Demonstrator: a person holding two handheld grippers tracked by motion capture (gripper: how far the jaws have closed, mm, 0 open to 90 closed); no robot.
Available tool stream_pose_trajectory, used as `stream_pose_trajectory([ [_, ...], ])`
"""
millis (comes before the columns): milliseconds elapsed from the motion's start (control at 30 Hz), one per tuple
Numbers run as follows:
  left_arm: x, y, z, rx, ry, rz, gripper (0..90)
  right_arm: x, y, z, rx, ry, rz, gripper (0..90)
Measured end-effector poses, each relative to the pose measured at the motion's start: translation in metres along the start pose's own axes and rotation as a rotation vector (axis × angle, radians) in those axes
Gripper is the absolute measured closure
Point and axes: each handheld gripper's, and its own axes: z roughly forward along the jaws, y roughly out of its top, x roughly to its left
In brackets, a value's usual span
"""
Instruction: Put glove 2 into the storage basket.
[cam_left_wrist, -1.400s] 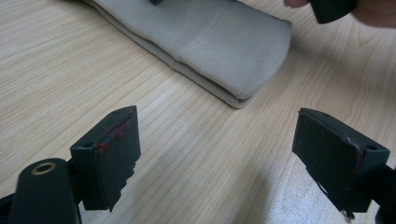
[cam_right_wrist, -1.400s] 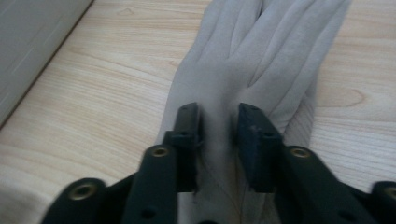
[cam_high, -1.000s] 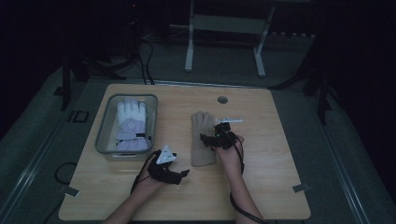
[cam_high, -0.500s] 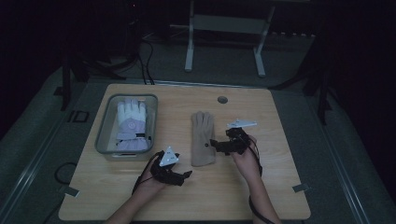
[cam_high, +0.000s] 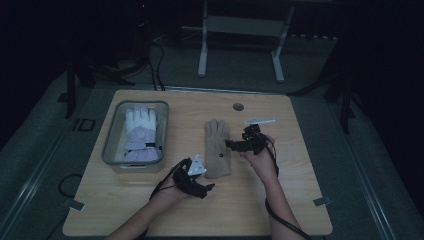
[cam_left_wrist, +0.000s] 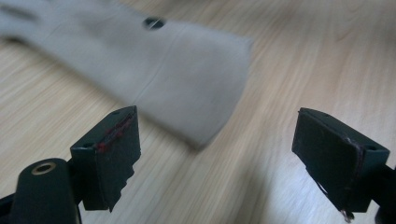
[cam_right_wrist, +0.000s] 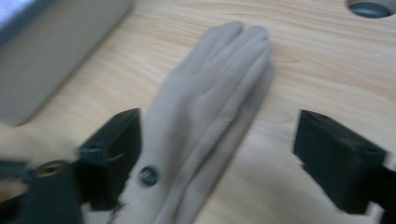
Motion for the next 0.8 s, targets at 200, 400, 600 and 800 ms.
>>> stream_pose_trajectory([
  [200,-0.002,0.02,0.014,0.02,0.006,0.049,16.6,-0.007,0.013,0.029,0.033,-0.007,0.056,25.1],
  [400,-0.002,0.031,0.031,0.087,0.008,0.102,23.4,-0.01,0.021,0.057,0.082,-0.015,0.113,24.7],
  [600,-0.001,0.032,0.042,0.127,0.007,0.132,35.8,-0.007,0.022,0.075,0.129,-0.035,0.118,24.5],
  [800,0.0,0.029,0.046,0.147,0.012,0.125,39.8,-0.005,0.018,0.085,0.16,-0.038,0.09,32.1],
])
